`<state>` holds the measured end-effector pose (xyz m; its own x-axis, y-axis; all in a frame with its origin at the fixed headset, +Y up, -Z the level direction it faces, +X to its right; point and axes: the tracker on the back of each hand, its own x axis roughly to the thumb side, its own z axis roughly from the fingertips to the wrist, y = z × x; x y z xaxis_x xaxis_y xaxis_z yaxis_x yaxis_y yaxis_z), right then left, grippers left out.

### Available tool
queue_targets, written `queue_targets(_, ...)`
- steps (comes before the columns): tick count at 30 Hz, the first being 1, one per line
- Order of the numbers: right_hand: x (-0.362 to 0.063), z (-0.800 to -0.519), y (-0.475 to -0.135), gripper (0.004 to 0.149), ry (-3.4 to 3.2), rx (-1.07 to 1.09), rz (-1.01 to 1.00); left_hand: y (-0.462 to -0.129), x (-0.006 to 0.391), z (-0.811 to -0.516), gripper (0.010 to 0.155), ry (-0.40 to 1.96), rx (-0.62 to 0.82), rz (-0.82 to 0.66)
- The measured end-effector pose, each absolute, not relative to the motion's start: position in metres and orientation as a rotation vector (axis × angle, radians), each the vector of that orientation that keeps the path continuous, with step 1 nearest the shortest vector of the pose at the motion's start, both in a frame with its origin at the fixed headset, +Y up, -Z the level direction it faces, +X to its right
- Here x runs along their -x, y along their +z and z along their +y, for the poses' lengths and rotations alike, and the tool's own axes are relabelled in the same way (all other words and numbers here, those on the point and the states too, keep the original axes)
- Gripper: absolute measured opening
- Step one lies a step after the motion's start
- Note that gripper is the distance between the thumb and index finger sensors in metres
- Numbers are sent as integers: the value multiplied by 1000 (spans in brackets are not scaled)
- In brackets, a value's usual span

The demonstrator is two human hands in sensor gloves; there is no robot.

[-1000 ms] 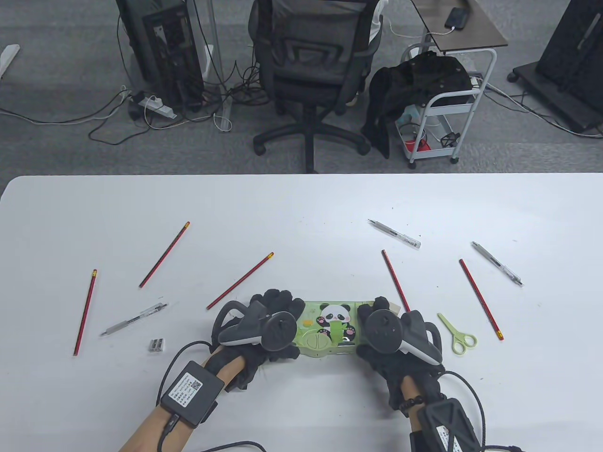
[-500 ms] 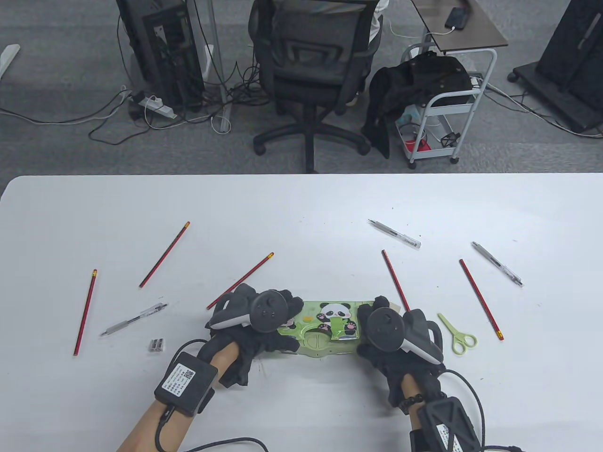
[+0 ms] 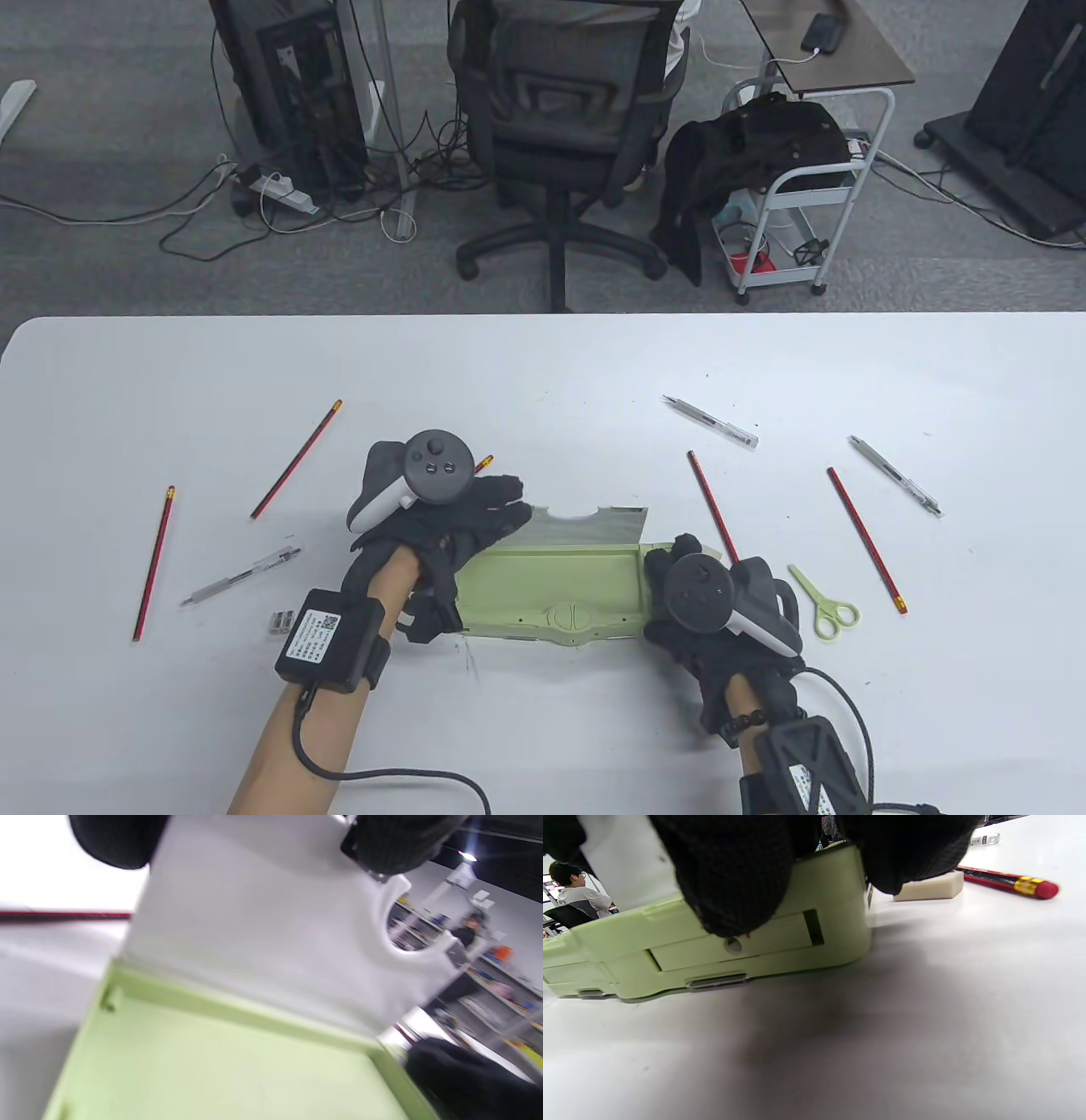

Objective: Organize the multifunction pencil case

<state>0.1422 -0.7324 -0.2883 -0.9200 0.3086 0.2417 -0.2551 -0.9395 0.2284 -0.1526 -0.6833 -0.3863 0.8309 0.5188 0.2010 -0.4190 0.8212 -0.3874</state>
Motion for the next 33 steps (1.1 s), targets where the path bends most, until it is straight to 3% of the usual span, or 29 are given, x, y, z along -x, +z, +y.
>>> queue_targets(5, -142, -732, -288, 80, 2809, -397, 284, -401, 156, -690, 70, 347, 298, -125)
queue_targets(9, -143, -732, -288, 80, 2808, -397, 288, -406, 159, -701, 80, 172, 316, -37)
queue_targets(19, -143, -731, -289, 80, 2811, -399, 298, -411, 146, -718, 94, -25, 385, -18)
queue_targets(33, -142, -731, -290, 80, 2813, -402, 301, -414, 145, -723, 94, -57, 416, -35)
